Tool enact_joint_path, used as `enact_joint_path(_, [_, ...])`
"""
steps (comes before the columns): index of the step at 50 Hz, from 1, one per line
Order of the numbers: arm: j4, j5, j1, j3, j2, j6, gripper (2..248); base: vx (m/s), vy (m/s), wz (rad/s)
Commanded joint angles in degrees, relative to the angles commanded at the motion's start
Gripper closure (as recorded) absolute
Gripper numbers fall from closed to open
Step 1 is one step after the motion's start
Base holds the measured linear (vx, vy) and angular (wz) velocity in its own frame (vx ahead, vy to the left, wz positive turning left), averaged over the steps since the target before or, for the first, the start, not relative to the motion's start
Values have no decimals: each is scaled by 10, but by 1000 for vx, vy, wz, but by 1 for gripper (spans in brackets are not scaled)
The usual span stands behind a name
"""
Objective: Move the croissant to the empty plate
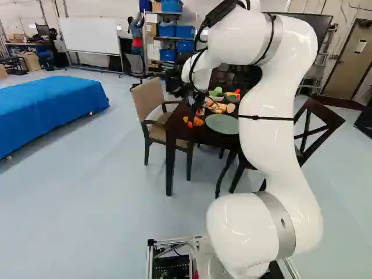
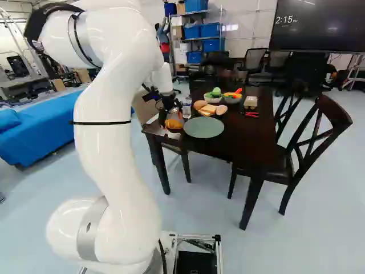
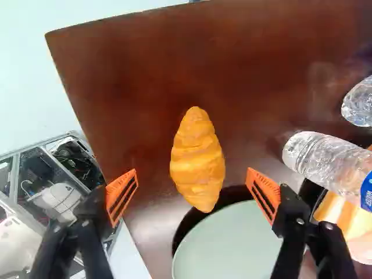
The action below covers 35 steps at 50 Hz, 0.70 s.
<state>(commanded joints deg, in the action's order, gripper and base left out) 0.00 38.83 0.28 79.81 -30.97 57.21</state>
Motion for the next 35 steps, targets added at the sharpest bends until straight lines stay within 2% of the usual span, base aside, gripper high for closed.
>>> enact_joint_path(35, [0,0,0,-3,9,0,3,0,0,0])
